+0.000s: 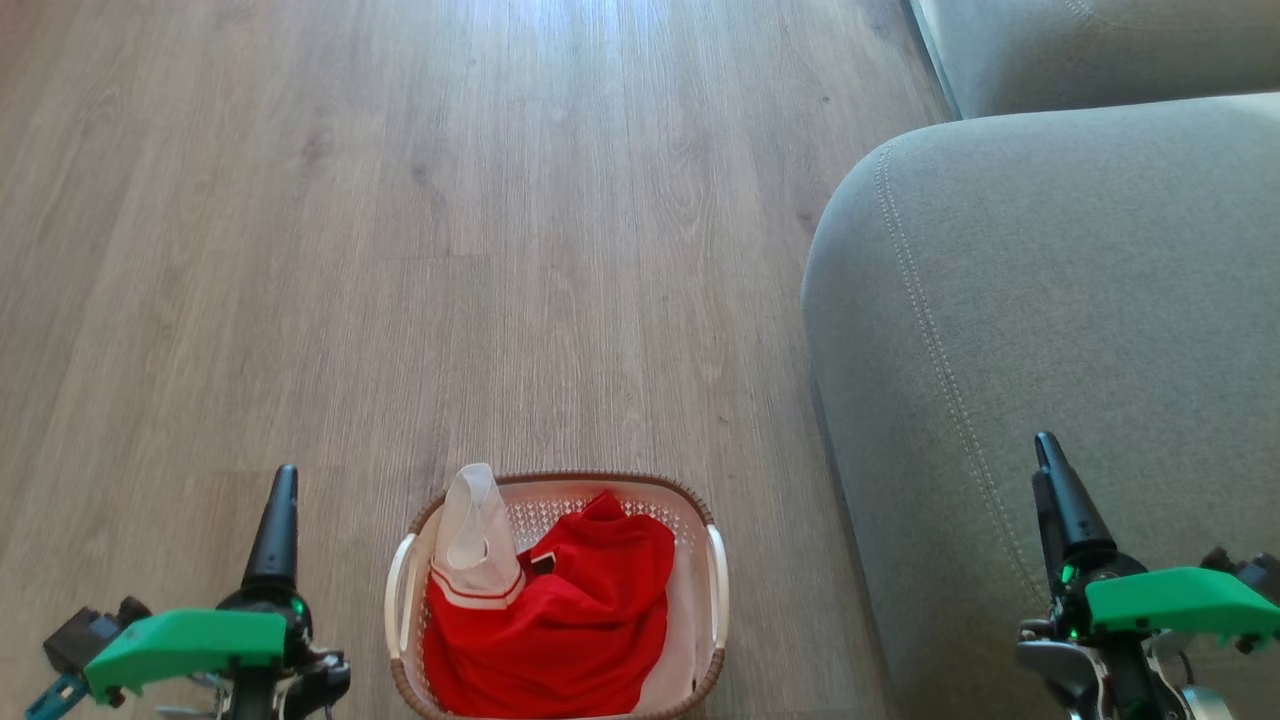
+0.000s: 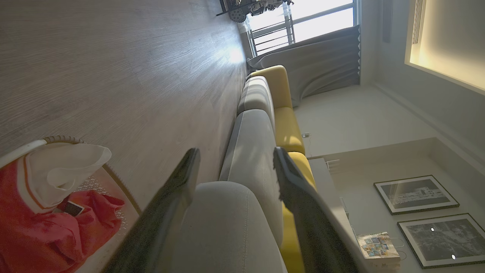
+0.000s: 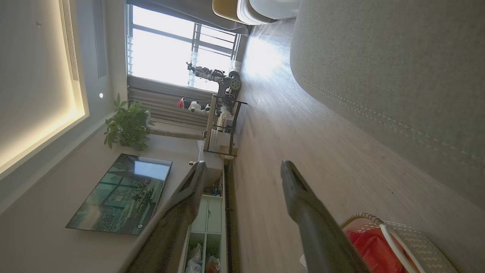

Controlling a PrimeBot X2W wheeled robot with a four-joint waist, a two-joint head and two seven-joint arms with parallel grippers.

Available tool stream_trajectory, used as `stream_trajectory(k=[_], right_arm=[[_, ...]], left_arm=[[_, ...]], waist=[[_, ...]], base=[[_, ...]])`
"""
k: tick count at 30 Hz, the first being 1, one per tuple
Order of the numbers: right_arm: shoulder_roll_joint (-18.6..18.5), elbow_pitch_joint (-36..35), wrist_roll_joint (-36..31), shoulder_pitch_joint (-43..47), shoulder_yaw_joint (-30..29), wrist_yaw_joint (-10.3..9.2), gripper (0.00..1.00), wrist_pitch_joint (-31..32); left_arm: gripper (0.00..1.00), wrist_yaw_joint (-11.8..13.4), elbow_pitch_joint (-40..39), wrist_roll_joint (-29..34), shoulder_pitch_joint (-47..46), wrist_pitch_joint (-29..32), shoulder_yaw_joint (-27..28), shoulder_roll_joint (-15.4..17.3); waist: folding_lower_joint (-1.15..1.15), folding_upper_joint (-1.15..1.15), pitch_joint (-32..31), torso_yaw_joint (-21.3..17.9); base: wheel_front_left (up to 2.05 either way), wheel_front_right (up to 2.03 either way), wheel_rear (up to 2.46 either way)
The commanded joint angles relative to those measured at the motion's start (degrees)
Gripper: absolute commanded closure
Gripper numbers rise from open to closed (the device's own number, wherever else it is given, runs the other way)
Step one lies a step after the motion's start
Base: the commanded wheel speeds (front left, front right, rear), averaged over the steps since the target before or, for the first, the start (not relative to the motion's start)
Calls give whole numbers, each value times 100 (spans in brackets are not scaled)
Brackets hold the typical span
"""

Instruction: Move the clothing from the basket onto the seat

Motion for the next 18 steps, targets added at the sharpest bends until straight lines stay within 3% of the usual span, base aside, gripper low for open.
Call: stream_trajectory(k=[1,18], right_arm=[[-129,-268,-129,-272,48,1,0,-68],[-251,-611,-1807,-282,364,1,0,-355]], left_arm=[[0,-12,-269,142,-296,-57,13,123],[0,-18,-584,1951,-267,-346,-51,153]], waist=[[0,0,-1,0],[0,0,-1,-27]], base=[[0,0,0],[0,0,0]])
